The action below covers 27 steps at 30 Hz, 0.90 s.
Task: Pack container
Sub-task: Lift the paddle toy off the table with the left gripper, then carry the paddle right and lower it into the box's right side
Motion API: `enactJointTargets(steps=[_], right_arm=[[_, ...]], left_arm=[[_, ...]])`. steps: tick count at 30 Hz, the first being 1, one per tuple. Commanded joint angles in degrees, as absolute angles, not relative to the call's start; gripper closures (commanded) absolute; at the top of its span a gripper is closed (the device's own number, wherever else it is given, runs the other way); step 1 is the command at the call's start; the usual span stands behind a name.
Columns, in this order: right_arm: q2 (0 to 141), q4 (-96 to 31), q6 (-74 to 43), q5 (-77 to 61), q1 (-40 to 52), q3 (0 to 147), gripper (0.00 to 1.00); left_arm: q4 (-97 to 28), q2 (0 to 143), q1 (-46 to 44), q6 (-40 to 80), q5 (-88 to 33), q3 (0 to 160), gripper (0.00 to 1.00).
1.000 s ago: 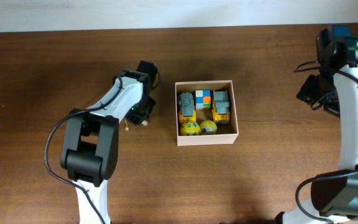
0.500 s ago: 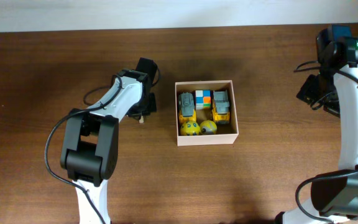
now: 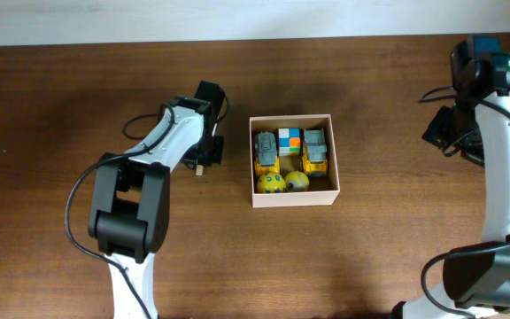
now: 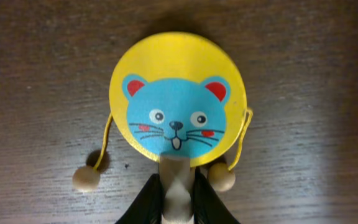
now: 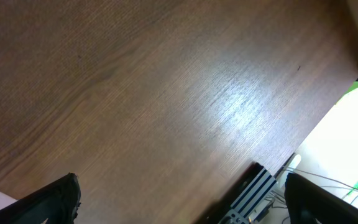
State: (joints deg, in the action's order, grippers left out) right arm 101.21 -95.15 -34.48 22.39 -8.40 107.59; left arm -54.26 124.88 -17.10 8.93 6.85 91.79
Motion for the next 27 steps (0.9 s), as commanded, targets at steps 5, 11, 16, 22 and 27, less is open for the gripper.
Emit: enactJointTargets(steps=[5,11,16,22,27], right_arm=[[101.0,-95.1,-35.0,22.7,-8.6,107.7,0.01],[101.0,-95.1,-35.0,22.7,-8.6,107.7,0.01],[101.0,-95.1,-35.0,22.7,-8.6,107.7,0.01],[101.0,-95.1,-35.0,22.7,-8.6,107.7,0.01],[101.0,-95.1,-35.0,22.7,-8.6,107.7,0.01]], left_arm=[[-58.7,126.5,-17.1,6.3,5.3,99.0,0.89],[-62.7,126.5,-17.1,6.1,5.4,105.1,0.89],[-66.0,126.5,-17.1,5.9,5.3,110.5,0.90],[-70.3,126.5,-17.3,5.7,5.3,117.0,0.90],[-74.1,126.4,-17.5,5.1,5.3,122.7,0.90]])
